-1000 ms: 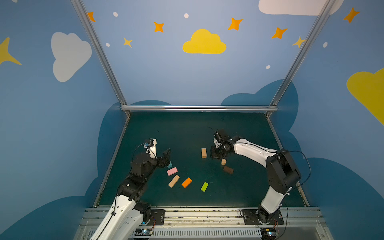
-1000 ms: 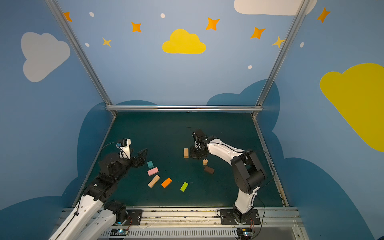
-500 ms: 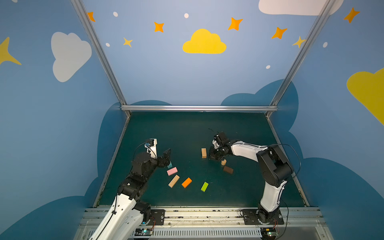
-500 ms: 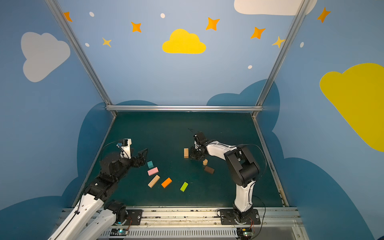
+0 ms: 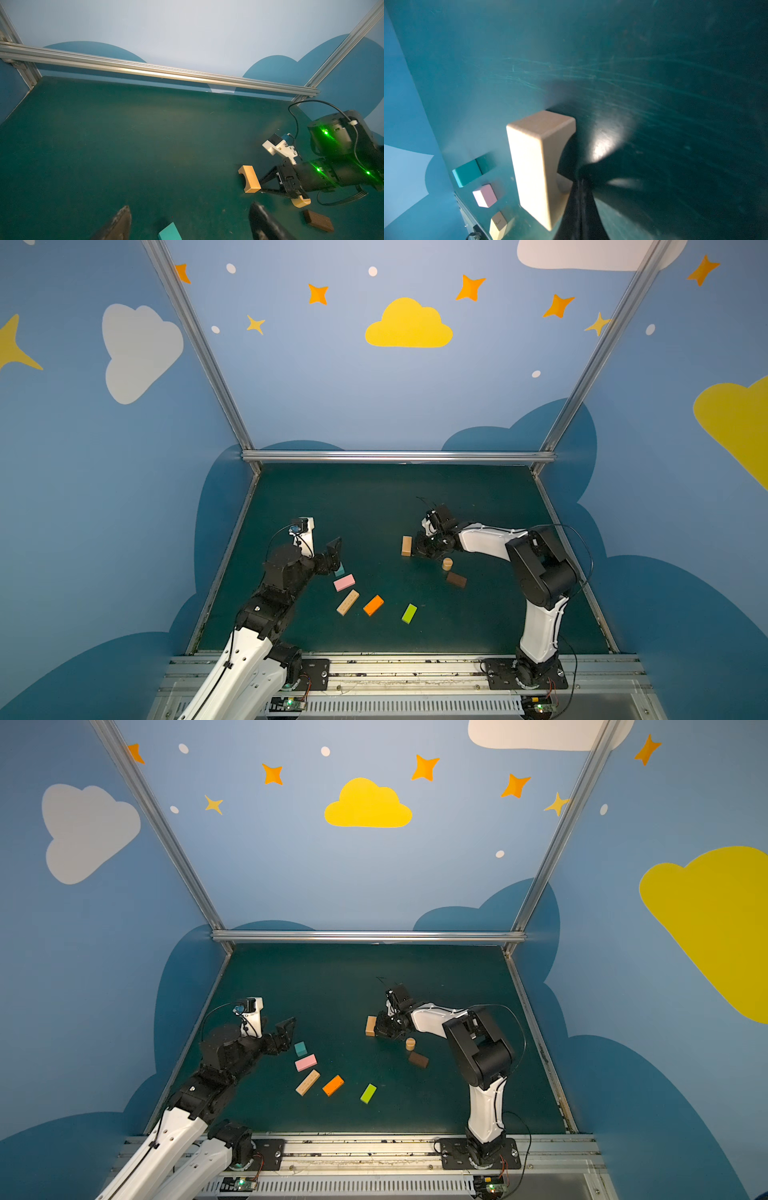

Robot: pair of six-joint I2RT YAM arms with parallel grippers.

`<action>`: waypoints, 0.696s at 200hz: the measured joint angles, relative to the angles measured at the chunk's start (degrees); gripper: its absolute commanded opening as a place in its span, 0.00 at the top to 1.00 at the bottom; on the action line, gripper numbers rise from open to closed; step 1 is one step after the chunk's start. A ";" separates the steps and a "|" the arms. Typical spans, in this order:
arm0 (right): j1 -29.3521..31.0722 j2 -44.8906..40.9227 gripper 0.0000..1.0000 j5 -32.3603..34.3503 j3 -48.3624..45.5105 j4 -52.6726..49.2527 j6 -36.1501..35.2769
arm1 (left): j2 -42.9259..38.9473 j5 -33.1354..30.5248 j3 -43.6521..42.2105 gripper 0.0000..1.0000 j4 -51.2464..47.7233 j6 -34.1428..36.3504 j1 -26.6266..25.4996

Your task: Build the wood block tower

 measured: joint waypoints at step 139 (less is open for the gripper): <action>6.95 2.23 1.00 2.12 1.40 5.11 7.80 | 0.46 -0.20 0.00 0.12 0.02 0.02 0.00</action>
